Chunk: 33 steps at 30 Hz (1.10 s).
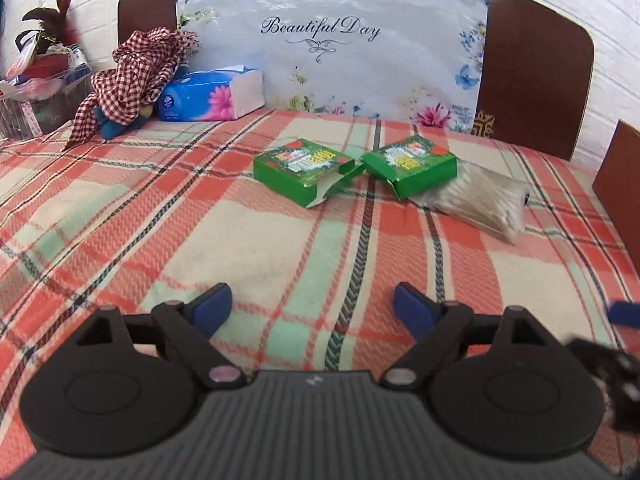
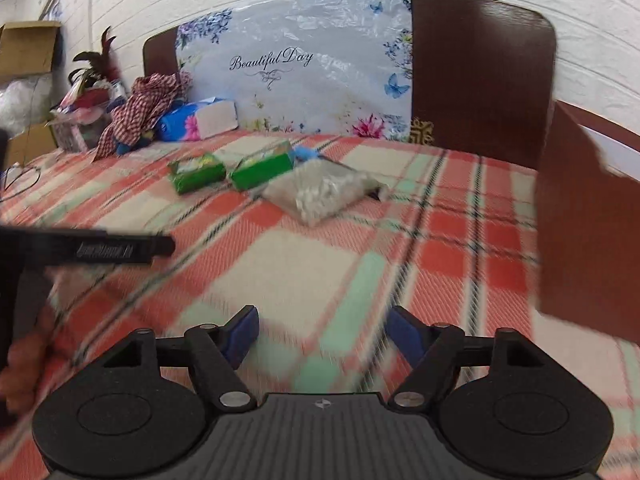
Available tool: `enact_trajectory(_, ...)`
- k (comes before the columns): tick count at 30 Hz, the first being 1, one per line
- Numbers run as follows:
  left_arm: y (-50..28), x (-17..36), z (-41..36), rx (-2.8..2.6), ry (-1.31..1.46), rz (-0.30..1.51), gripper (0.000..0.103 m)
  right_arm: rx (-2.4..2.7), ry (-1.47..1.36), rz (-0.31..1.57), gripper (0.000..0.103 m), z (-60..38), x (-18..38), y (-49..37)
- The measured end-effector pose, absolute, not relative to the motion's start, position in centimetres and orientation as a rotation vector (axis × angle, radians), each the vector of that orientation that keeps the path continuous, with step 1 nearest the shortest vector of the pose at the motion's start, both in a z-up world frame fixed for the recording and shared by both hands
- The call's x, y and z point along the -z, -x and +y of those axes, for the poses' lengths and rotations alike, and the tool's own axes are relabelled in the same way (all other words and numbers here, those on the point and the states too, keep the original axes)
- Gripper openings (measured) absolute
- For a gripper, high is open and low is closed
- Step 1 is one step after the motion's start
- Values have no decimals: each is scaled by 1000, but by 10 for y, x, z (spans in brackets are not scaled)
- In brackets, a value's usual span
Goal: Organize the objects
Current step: 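Move the left gripper back over the clear bag of cotton swabs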
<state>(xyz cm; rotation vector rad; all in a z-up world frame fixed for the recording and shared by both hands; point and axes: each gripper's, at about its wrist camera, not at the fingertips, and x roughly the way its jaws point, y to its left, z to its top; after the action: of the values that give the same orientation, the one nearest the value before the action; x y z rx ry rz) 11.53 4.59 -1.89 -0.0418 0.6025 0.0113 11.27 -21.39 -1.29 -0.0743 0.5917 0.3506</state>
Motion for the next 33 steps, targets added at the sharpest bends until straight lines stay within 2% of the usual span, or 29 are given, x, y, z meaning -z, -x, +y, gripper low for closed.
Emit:
enact_trajectory(8, -113, 22, 47, 34, 92, 582, 92, -276, 30, 582, 77, -177, 14, -205)
enact_trajectory(9, -112, 22, 48, 39, 97, 580, 92, -273, 18, 579, 70, -177, 13, -211)
enact_trajectory(10, -113, 23, 49, 43, 102, 578, 92, -284, 17, 571, 50, -176, 13, -213)
enact_trajectory(11, -113, 23, 49, 45, 106, 576, 92, -294, 28, 565, 41, -175, 14, -212)
enact_trajectory(12, -113, 23, 50, 47, 107, 576, 92, -301, 37, 559, 24, -174, 14, -210)
enact_trajectory(15, -113, 23, 49, 46, 103, 576, 92, -306, 61, 553, 19, -173, 14, -200)
enact_trajectory(21, -113, 23, 47, 40, 82, 583, 92, -300, 85, 571, 19, -203, 13, -144)
enact_trajectory(29, -111, 20, 32, 12, -13, 608, 93, -193, 100, 601, 20, -293, 15, 3)
enact_trajectory(30, -109, 19, 27, 11, -34, 618, 93, -172, 96, 596, 26, -304, 14, 19)
enact_trajectory(31, -106, 16, 22, 34, -35, 634, 90, -156, 84, 592, 38, -313, 13, 31)
enact_trajectory(33, -94, 6, 5, 156, 14, 668, 84, -144, 46, 585, 54, -329, 10, 50)
